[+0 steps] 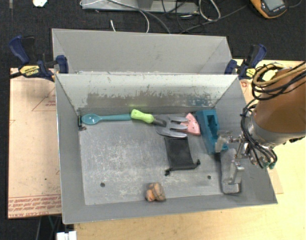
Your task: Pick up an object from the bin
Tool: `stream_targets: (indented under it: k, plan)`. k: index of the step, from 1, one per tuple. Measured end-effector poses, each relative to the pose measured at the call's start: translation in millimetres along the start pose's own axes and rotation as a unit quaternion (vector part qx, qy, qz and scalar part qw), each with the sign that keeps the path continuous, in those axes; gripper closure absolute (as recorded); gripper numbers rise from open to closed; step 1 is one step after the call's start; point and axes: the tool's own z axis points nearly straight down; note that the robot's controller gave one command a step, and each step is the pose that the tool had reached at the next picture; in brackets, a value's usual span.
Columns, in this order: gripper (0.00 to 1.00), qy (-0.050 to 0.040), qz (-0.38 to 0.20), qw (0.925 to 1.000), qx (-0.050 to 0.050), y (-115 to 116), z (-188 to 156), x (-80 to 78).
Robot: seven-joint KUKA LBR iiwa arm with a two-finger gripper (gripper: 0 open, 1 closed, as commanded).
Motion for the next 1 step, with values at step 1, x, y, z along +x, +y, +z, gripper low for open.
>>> stream_targets:
  k: [1]
  plan:
    - [0.0,-0.0037,-0.001,1.0,0.001,0.8,-3.3,-2.3]
